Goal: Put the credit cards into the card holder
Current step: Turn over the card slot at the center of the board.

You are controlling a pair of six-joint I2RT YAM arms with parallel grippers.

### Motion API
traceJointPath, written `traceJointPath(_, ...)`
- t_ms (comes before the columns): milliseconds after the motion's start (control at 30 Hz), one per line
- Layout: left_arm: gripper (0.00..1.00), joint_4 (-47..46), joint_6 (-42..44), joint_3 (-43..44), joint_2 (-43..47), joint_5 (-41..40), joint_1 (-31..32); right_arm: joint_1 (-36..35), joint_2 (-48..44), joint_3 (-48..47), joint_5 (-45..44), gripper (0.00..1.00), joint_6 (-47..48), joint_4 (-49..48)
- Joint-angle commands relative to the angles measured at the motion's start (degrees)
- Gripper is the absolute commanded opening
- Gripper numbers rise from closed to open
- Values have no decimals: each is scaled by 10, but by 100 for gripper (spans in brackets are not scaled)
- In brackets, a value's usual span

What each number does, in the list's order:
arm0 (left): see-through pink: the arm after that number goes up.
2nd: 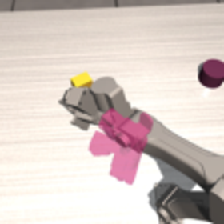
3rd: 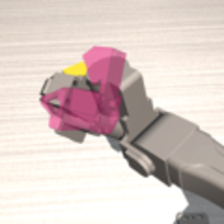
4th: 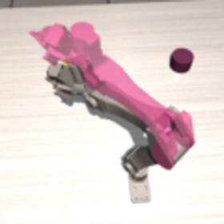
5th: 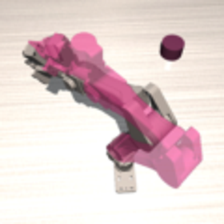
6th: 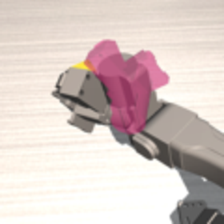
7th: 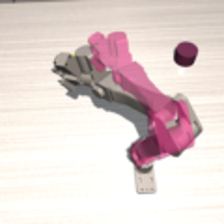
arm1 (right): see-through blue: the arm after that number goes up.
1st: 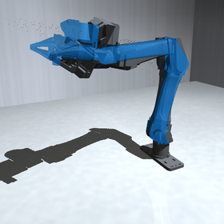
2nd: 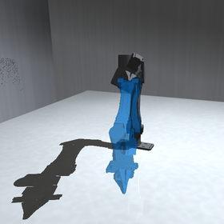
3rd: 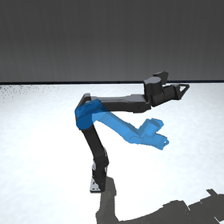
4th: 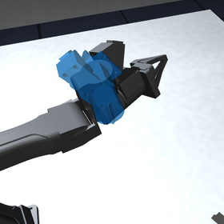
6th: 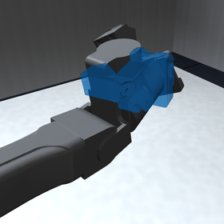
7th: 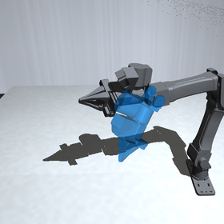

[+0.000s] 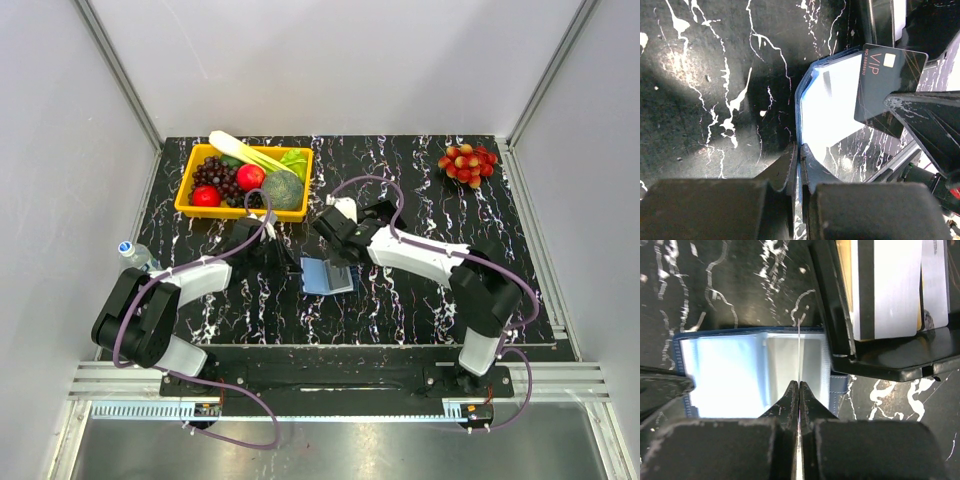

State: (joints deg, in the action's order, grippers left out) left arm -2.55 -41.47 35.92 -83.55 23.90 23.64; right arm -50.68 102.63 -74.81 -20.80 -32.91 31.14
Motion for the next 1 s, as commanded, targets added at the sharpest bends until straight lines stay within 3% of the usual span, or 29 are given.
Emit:
traceJointPath(0,0,-4,16,-13,8,-24,2,23,-27,37,79,0,2,-38)
traceJointPath(167,0,2,14,-24,-9,-43,2,68,-56,126,237,0,-20,-173)
traceJointPath(467,0,11,14,-27,-32,-72,2,96,-55,186,364,0,-48,-296)
traceJointPath(800,0,18,15,-20,-49,-76,1,111,-39,215,365,0,-66,-306)
traceJointPath(967,0,21,15,-20,-50,-77,2,112,-17,242,403,0,-83,-375)
